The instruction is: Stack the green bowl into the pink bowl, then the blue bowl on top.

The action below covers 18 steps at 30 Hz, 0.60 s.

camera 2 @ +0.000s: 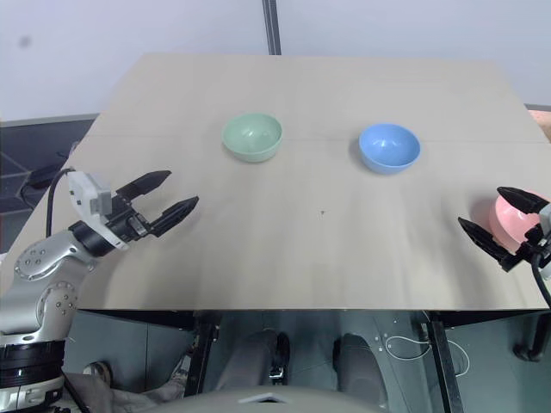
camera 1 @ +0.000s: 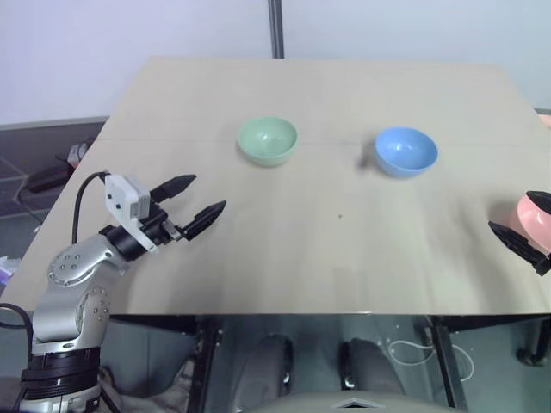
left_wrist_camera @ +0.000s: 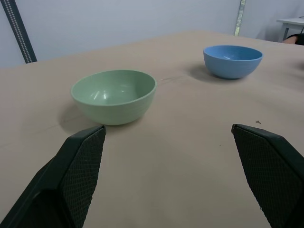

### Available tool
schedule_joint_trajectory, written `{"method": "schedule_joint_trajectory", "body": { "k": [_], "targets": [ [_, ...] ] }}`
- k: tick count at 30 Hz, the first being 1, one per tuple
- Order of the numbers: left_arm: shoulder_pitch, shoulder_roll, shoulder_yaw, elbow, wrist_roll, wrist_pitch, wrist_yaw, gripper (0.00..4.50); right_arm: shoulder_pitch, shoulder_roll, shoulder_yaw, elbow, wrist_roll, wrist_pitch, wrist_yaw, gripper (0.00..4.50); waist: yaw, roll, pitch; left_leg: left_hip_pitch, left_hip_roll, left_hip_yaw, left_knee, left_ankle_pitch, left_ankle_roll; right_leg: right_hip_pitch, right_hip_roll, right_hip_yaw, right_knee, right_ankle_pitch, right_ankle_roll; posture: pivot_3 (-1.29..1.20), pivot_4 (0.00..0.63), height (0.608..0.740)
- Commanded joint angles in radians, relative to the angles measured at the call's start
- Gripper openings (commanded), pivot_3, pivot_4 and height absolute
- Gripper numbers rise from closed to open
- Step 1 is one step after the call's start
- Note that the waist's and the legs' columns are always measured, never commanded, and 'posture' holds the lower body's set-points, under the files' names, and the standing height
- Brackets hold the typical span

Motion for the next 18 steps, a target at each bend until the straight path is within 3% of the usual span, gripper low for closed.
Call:
{"method": "schedule_joint_trajectory", "body": {
  "k": [1,6,10,18],
  "targets": [
    [-0.015,0.020,0.027,-0.040,-0.030,0.010,-0.029,4.50,-0.001,-0.004,-0.027,-0.041,0.004,0.004,-0.011,4.48,0.000,0.000,0.000,0.000,0.000,0.000,0.000,0.000,0.000,0.000,0.000,0.000,0.000,0.000,0.000,0.00,0.150,0.740],
    [-0.037,0.006,0.030,-0.040,-0.054,0.011,-0.056,4.50,-0.012,0.006,-0.006,-0.055,-0.040,0.029,-0.074,4.48,0.000,0.000,0.000,0.000,0.000,-0.001,0.000,0.000,0.000,0.000,-0.001,0.000,0.000,-0.001,-0.002,0.00,0.150,0.740],
    [-0.056,0.000,0.018,-0.050,-0.086,-0.011,-0.123,4.50,-0.024,0.011,0.019,-0.058,-0.098,0.158,-0.207,4.48,0.000,0.000,0.000,-0.001,0.000,0.000,-0.001,0.000,0.000,0.000,-0.001,0.000,-0.001,-0.001,-0.002,0.00,0.150,0.740],
    [-0.091,0.008,-0.020,-0.125,-0.220,-0.011,-0.382,4.50,-0.091,0.007,0.090,0.067,-0.190,0.346,-0.341,4.48,0.000,0.001,0.000,-0.002,0.000,0.000,-0.002,0.000,-0.001,-0.001,-0.002,0.000,-0.003,-0.001,-0.003,0.00,0.150,0.740]
  ]
}}
